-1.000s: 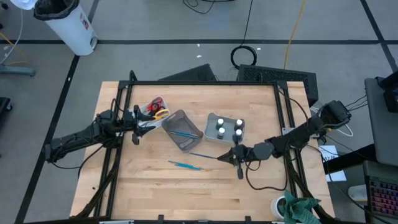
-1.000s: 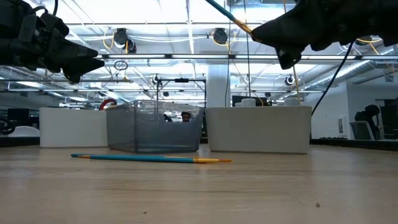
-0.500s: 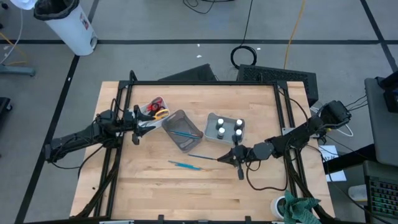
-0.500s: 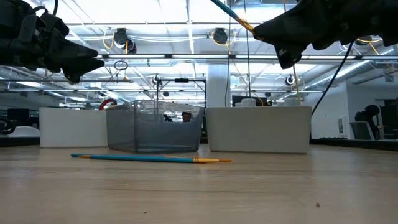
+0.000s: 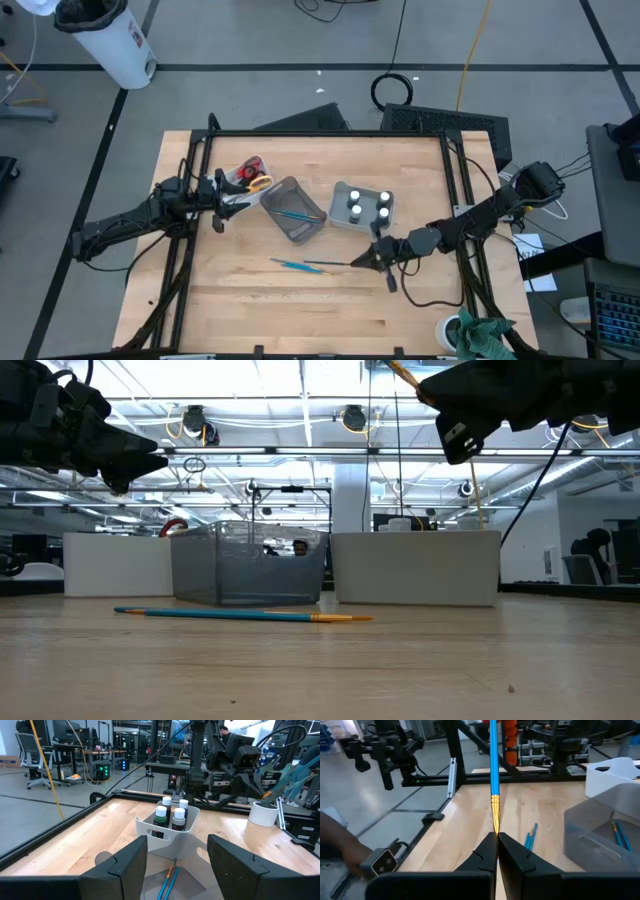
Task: Pick & Place Paint Supplies
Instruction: Put the blue paintbrush into the black bin
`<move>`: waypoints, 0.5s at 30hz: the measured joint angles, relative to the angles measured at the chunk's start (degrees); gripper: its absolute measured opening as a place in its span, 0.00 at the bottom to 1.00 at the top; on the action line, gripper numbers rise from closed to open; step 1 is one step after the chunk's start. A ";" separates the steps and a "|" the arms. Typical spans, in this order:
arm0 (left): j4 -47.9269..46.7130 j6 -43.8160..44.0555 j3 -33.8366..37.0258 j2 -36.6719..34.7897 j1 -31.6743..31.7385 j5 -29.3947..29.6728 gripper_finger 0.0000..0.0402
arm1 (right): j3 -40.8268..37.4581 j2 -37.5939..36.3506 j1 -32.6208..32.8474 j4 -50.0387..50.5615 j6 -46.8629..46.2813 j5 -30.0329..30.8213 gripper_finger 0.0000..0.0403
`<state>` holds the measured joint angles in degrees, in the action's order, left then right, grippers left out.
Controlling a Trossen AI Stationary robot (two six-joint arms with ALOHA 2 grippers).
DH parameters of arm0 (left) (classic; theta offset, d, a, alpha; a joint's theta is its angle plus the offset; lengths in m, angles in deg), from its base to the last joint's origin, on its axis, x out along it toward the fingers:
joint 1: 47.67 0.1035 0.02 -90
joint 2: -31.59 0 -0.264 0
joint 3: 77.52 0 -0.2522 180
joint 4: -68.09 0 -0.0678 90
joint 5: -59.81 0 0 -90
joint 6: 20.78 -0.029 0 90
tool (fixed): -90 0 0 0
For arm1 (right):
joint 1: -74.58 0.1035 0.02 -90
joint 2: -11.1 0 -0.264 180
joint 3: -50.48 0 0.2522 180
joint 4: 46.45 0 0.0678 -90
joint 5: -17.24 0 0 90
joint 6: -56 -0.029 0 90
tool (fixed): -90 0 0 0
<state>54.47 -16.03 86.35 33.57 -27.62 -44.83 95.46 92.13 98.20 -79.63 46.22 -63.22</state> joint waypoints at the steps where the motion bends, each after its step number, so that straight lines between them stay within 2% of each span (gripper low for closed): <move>1: 0.00 0.01 0.00 0.00 0.00 0.00 0.53 | 0.00 0.00 0.00 0.00 0.00 -0.72 0.00; 10: -0.02 0.05 0.00 0.00 0.00 0.00 0.53 | 0.00 0.00 0.00 0.00 0.46 -0.94 0.00; 15: 0.00 0.01 -0.02 0.00 0.00 0.00 0.53 | 0.00 0.00 0.02 -0.59 0.97 -5.08 0.00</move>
<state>54.47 -16.02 86.33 33.57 -27.62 -44.83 95.46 92.13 98.22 -80.22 47.19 -68.30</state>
